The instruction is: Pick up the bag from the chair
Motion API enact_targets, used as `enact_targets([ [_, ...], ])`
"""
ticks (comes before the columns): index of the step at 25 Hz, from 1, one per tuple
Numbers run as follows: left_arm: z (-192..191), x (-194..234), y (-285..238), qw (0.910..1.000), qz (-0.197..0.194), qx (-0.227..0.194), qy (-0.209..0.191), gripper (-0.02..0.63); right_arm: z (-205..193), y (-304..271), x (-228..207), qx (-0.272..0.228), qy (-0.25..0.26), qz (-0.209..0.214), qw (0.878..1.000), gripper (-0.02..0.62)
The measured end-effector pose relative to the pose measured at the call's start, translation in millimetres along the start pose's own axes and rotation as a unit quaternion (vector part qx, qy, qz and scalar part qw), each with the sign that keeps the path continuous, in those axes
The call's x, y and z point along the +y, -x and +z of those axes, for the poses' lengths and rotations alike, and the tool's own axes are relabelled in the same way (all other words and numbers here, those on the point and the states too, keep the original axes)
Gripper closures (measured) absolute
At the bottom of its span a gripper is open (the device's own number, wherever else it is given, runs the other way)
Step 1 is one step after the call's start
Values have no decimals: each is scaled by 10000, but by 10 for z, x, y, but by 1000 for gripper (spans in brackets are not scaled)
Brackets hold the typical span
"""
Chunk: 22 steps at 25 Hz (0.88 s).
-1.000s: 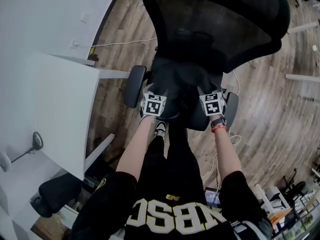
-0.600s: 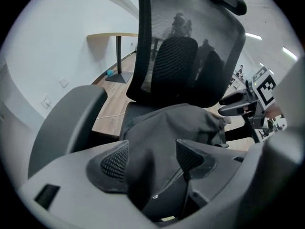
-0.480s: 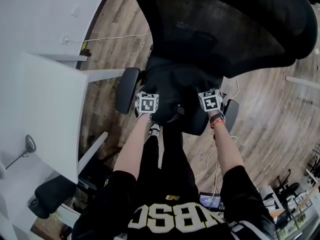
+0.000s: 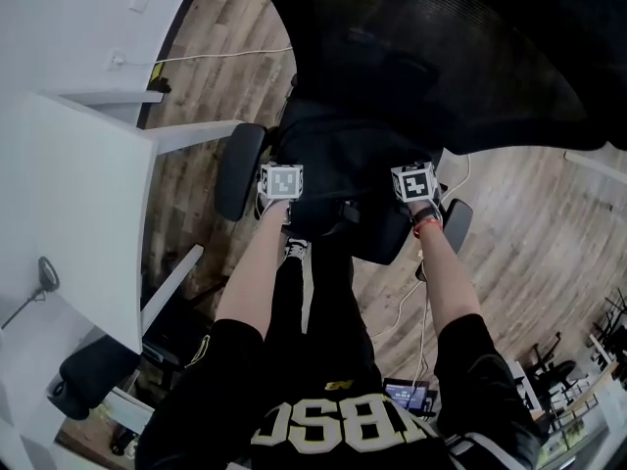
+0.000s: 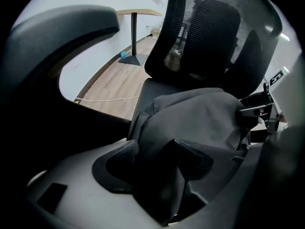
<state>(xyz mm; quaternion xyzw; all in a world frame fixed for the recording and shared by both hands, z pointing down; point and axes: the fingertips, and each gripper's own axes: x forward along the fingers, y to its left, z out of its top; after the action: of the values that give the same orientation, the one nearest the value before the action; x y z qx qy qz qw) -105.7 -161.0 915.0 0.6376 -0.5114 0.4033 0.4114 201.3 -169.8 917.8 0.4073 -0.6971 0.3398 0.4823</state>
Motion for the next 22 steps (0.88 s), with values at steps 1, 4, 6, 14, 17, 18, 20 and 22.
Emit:
enact_targets([
  [1, -30, 15, -15, 10000, 7, 88, 14, 347, -31, 0, 6, 100, -67, 5, 9999, 344],
  [4, -41, 116, 80, 9995, 147, 259, -56, 475, -79, 10, 35, 278, -146, -2, 9995, 432],
  [6, -61, 104, 122, 9995, 94, 304, -13, 546, -80, 35, 66, 305, -214, 68, 9993, 478],
  [14, -69, 61, 335, 9997, -86, 216, -38, 589, -78, 322, 209, 215, -704, 500, 9960, 526],
  [17, -40, -57, 419, 9995, -287, 13, -156, 591, -44, 466, 279, -120, -751, 563, 9955, 534],
  [18, -18, -84, 450, 9993, -320, -79, -192, 591, -51, 506, 306, -231, -810, 619, 9945, 534],
  [20, 38, -136, 522, 9987, -384, -265, -215, 591, -104, 565, 345, -384, -960, 683, 9923, 535],
  [22, 48, -204, 630, 9981, -459, -350, -192, 591, -165, 664, 406, -462, -1092, 695, 9905, 535],
])
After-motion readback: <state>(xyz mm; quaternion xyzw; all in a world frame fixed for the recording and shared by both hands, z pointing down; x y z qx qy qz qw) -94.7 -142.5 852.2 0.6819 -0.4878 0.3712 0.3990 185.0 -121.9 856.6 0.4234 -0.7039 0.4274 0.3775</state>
